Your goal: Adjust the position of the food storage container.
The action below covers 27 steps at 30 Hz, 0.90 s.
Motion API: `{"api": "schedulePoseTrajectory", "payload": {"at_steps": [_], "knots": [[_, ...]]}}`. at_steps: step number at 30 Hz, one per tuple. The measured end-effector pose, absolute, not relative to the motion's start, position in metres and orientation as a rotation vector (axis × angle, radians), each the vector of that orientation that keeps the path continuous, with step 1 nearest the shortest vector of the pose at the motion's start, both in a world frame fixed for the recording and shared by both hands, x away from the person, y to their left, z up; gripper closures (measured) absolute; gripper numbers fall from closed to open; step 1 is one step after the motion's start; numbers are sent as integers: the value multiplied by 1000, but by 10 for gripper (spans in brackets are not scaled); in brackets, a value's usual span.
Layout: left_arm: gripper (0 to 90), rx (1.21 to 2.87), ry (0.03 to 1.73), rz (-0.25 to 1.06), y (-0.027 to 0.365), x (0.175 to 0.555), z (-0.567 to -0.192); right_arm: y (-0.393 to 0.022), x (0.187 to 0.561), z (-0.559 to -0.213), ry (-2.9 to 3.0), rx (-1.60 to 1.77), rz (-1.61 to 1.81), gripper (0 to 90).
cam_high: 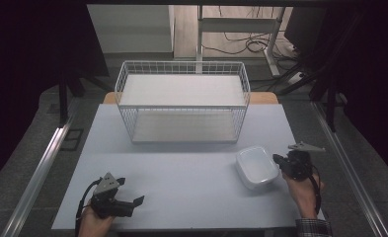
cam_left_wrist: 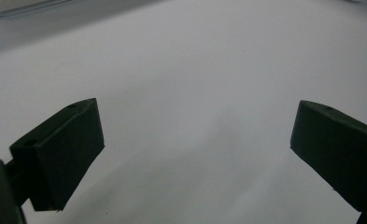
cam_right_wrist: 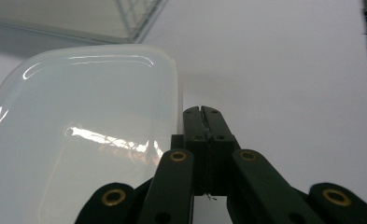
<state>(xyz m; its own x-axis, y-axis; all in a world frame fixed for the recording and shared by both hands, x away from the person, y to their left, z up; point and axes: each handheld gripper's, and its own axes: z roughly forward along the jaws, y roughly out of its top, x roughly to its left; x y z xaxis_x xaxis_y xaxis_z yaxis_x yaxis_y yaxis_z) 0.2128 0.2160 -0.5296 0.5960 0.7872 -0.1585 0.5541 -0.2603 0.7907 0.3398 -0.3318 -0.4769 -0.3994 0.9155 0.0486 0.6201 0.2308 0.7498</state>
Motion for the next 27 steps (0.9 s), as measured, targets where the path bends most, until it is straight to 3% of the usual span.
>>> {"api": "schedulePoseTrajectory", "payload": {"at_steps": [27], "knots": [[33, 1959, 1065, 320, 210, 213, -528, -207, 321, -486, 2393, 1185, 1139, 893]]}}
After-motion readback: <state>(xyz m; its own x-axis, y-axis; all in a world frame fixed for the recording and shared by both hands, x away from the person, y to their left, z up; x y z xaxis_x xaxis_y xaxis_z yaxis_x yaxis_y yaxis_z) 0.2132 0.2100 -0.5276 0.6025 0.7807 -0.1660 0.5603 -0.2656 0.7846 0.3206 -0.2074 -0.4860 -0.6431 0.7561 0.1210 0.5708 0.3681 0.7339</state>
